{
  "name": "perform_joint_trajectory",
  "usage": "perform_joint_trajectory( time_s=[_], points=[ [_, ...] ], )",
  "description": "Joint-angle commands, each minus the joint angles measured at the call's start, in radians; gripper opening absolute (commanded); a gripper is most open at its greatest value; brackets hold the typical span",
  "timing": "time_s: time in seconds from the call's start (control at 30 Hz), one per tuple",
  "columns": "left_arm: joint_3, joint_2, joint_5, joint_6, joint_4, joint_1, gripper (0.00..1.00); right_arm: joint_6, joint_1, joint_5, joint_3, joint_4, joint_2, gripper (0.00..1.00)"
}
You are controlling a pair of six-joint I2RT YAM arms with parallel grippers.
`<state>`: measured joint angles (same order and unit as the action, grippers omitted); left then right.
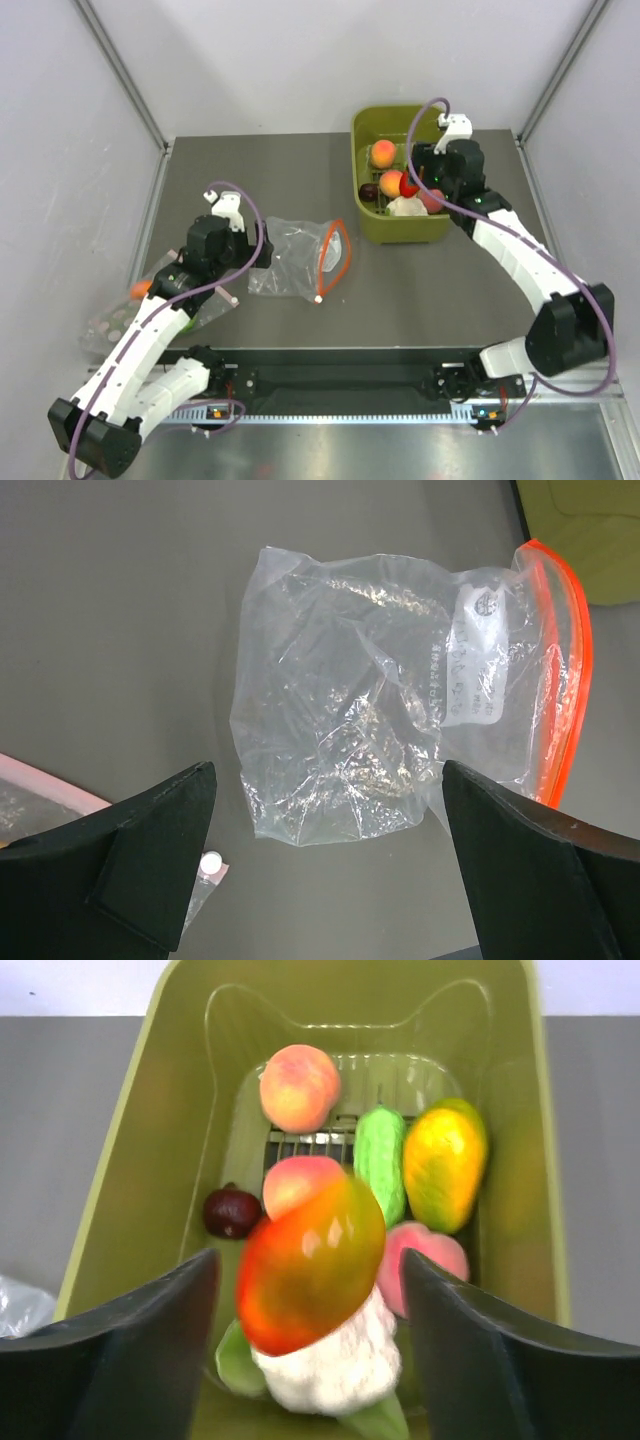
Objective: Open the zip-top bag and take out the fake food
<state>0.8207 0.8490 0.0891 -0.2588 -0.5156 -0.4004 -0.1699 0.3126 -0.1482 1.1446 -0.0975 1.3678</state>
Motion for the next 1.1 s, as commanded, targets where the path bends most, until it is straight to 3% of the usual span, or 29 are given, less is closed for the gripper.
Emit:
perform_joint_trajectory(
  time_s=[0.0, 0.03, 0.17, 0.33, 0.7, 0.93, 1.07],
  points=[
    [-0.014, -0.004, 0.014, 0.009, 0.065, 0.005, 0.99, 0.029, -0.023, 0.059, 0.131, 0.021, 0.089, 0.8],
    [-0.012, -0.002, 0.017, 0.01, 0.063, 0.005, 0.99, 0.032, -0.027, 0.059, 0.151, 0.007, 0.127, 0.99],
    [-0.015, -0.018, 0.027, 0.015, 0.063, 0.005, 0.99, 0.035, -0.035, 0.065, 0.207, -0.027, 0.165, 1.0],
    [-0.009, -0.028, 0.041, 0.015, 0.063, 0.005, 0.99, 0.015, -0.035, 0.076, 0.138, -0.021, 0.087, 1.0],
    [-0.011, -0.062, 0.067, 0.01, 0.085, 0.005, 0.99, -0.054, -0.029, 0.095, -0.225, -0.099, -0.413, 1.0],
    [-0.008, -0.116, 0.125, 0.0, 0.114, 0.005, 0.99, -0.08, -0.024, 0.073, -0.292, -0.274, -0.712, 1.0],
    [0.004, -0.139, 0.165, -0.014, 0.117, 0.005, 0.99, -0.072, -0.023, 0.052, -0.28, -0.347, -0.8, 1.0]
  ],
)
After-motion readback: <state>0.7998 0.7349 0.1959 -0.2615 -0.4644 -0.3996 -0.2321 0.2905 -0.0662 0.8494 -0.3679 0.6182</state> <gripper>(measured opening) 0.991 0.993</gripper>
